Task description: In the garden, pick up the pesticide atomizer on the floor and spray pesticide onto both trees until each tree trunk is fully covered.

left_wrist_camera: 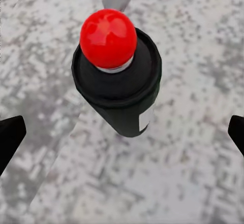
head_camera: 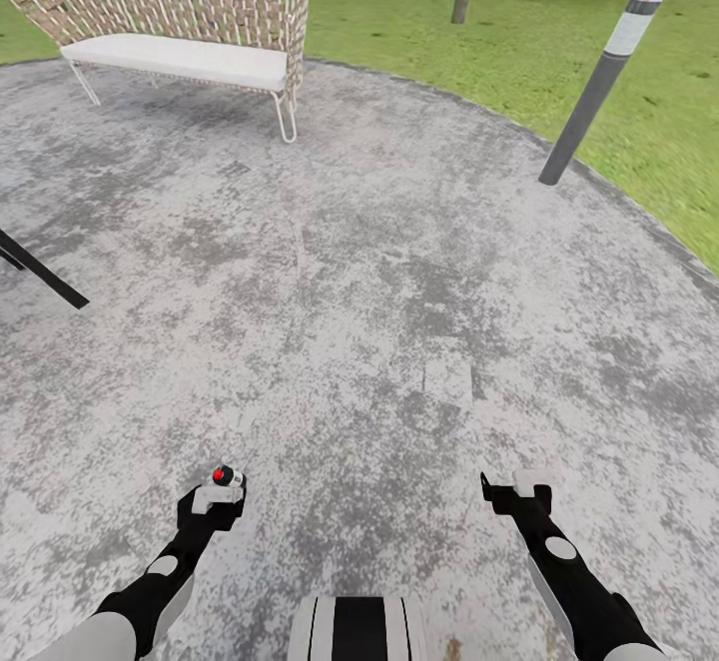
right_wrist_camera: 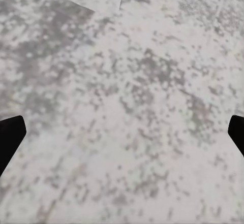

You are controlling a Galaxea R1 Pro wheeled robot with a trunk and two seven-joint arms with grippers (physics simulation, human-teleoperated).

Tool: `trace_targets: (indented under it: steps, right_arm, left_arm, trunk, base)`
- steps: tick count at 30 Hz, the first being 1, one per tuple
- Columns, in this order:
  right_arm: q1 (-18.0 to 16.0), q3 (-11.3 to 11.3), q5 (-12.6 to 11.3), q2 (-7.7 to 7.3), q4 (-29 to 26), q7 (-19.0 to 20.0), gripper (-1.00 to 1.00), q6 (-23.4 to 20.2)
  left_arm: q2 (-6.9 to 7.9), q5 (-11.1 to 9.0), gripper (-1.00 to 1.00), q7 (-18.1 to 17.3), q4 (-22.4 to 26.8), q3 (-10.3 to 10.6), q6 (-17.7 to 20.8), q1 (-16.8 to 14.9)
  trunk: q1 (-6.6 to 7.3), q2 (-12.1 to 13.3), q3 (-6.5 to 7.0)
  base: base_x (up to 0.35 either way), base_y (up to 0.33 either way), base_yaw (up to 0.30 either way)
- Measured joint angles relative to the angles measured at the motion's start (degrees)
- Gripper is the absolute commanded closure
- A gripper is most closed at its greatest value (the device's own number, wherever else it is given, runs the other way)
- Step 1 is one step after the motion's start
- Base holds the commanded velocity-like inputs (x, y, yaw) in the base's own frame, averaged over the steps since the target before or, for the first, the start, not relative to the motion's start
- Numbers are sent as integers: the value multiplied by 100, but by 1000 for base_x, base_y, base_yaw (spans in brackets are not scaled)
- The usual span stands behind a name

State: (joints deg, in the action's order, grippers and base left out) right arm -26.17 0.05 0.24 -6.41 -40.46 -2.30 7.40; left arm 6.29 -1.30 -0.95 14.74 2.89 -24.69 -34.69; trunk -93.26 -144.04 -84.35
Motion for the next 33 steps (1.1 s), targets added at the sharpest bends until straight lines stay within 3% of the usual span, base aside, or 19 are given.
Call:
trace_targets:
  steps: [33]
  right_arm:
    - [0,0,0,0,0,0,-100,0]
  left_arm:
    - [0,2,-100,0,5,0,0,0]
  trunk:
    - [0,0,-2]
  base:
    - [27,12,0]
